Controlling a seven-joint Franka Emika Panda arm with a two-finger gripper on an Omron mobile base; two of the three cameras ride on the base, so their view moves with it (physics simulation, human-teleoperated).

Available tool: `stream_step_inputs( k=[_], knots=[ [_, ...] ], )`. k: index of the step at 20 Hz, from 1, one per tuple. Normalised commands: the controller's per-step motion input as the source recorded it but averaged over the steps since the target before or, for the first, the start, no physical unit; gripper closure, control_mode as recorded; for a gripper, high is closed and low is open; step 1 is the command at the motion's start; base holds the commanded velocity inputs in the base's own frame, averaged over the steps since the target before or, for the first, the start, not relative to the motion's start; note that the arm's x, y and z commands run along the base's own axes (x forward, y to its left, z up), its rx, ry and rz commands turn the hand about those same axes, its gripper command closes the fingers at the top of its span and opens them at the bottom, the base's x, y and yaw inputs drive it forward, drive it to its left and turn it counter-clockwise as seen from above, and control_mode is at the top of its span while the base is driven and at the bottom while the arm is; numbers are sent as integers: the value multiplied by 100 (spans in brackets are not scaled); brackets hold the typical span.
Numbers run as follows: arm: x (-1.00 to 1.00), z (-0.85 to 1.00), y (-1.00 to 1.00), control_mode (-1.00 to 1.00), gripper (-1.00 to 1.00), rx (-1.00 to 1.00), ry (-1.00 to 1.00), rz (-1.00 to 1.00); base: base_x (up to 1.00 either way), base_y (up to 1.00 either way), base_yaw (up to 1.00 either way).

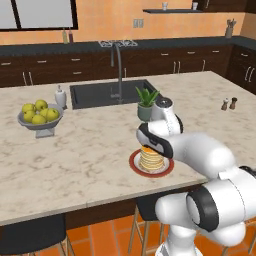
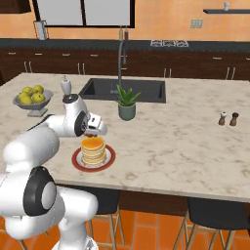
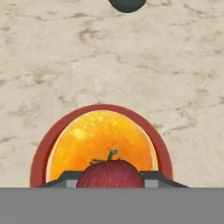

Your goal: Take the strawberry from the fridge and place it on top of the pancake, located on the dining counter.

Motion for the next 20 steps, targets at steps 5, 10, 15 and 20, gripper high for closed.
stream_step_inputs(
  k=[5, 10, 15, 20],
  knots=[
    [5, -24, 0, -100, 100, 0, 3, 0, 0, 0, 0],
    [15, -29, 0, -100, 100, 0, 1, 2, 0, 0, 0],
    [12, -33, 0, -100, 100, 0, 3, 2, 0, 0, 0],
    [1, -31, 0, -100, 100, 0, 9, 0, 0, 0, 0]
  ],
)
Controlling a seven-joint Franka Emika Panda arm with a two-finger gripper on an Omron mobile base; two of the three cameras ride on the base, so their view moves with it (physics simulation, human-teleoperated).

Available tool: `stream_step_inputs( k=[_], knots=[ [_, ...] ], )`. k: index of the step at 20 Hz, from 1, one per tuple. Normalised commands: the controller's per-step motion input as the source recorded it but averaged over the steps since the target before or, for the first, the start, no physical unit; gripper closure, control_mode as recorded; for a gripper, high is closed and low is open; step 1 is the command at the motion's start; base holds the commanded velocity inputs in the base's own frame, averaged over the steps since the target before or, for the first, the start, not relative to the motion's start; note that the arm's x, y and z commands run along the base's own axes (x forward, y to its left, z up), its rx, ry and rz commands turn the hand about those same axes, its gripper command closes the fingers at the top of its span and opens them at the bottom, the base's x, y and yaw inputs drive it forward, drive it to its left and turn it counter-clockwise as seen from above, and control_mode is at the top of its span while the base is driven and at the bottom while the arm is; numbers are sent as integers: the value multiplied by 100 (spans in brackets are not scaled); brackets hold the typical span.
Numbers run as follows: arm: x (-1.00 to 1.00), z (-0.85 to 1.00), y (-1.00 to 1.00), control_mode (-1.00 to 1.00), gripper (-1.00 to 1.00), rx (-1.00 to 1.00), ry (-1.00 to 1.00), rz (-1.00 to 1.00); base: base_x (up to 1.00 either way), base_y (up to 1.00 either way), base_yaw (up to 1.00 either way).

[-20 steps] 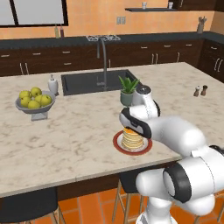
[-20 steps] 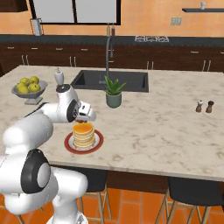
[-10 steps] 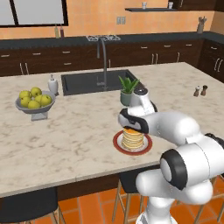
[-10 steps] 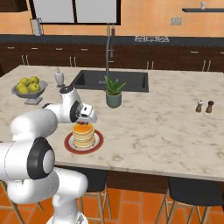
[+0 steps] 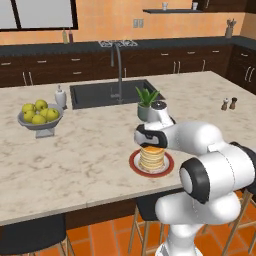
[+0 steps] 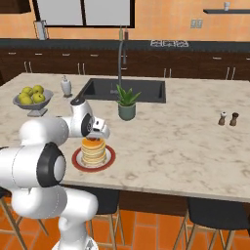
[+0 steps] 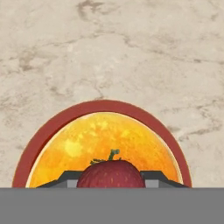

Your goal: Take the strawberry from the fridge and place it on top of the pancake, located on the dining counter.

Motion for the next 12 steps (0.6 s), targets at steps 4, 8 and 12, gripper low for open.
stream_step_inputs(
  k=[4, 8, 12],
  knots=[
    [0, -33, 0, -100, 100, 0, 11, 0, 0, 0, 0],
    [0, -25, 0, -100, -100, 0, 11, 0, 0, 0, 0],
    [-12, -5, 0, -100, -100, 0, 8, 0, 0, 0, 0]
  ],
)
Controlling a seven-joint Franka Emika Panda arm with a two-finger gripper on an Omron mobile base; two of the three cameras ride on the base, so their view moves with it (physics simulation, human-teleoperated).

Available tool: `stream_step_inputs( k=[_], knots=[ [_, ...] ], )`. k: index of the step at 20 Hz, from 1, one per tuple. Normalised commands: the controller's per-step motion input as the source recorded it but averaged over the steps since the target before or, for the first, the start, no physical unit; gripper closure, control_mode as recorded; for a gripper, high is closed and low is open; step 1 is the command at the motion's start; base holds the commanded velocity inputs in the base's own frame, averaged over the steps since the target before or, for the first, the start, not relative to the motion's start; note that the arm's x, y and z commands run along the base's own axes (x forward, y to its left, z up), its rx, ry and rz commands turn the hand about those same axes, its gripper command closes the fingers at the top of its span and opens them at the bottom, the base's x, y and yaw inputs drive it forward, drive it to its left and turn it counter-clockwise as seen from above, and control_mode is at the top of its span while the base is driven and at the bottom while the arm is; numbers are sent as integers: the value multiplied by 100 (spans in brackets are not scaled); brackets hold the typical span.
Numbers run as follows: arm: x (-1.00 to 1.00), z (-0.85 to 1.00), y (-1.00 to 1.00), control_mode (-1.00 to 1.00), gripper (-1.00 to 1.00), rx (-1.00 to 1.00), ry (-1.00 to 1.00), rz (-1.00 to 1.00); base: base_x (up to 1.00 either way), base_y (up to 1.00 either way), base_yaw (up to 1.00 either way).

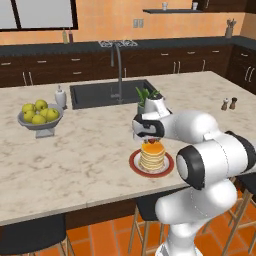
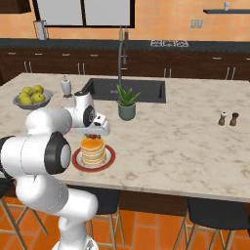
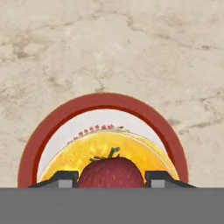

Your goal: Take the strawberry from the fridge and place it on top of the pancake, located on the dining counter.

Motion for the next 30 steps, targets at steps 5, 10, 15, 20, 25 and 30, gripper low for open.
stream_step_inputs(
  k=[5, 10, 15, 20, 25, 30],
  knots=[
    [-35, 1, 0, -100, -100, 0, 0, 0, 0, 0, 0],
    [-57, 27, 0, -100, -100, 0, -3, 0, 0, 0, 0],
    [-68, 89, 6, -100, -100, -1, -16, 0, 0, 0, 0],
    [-89, 88, 44, -100, -100, -1, -35, 0, 0, 0, 0],
    [-100, 14, 85, -100, -100, 0, -9, -1, 0, 0, 0],
    [-100, -5, 80, -100, -100, -4, -1, 0, 0, 0, 0]
  ],
)
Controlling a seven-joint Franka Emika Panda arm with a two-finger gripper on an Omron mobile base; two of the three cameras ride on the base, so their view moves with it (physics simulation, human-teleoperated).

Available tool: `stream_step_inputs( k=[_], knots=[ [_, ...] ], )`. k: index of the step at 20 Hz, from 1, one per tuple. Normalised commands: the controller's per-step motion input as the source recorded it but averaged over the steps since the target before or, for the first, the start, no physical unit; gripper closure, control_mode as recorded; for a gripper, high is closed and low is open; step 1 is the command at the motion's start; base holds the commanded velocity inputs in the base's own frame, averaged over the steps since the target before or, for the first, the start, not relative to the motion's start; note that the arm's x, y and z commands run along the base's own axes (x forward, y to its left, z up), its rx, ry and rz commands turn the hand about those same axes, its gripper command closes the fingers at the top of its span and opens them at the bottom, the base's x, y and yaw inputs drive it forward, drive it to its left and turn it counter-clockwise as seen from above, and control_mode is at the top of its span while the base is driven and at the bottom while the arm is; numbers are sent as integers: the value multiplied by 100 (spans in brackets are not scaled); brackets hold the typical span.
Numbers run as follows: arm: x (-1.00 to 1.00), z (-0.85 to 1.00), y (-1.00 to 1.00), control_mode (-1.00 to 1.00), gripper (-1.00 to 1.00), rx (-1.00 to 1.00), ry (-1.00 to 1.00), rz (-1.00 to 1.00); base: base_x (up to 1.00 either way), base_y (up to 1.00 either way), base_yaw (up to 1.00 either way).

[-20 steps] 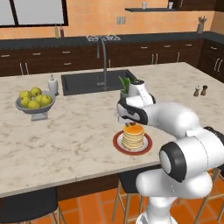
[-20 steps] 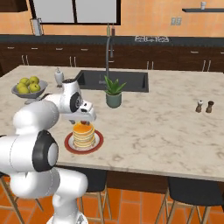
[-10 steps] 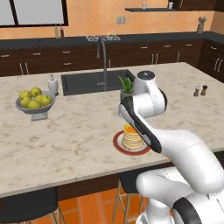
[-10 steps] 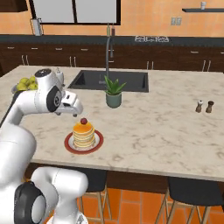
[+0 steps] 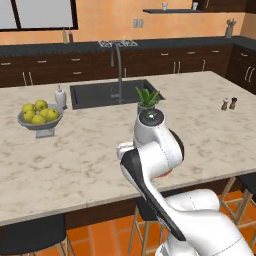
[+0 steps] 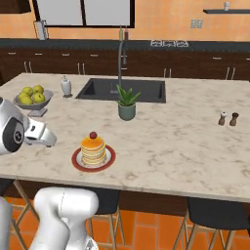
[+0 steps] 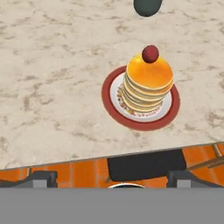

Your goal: Take the strawberry from the fridge and place it on top of the pancake, located on the dining counter.

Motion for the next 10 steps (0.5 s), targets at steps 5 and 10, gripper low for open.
stream_step_inputs(
  k=[5, 10],
  knots=[
    [-76, -39, 75, -100, -100, -6, -1, 0, 0, 0, 0],
    [0, -47, 53, -100, -100, -9, 0, 0, 0, 0, 0]
  ],
)
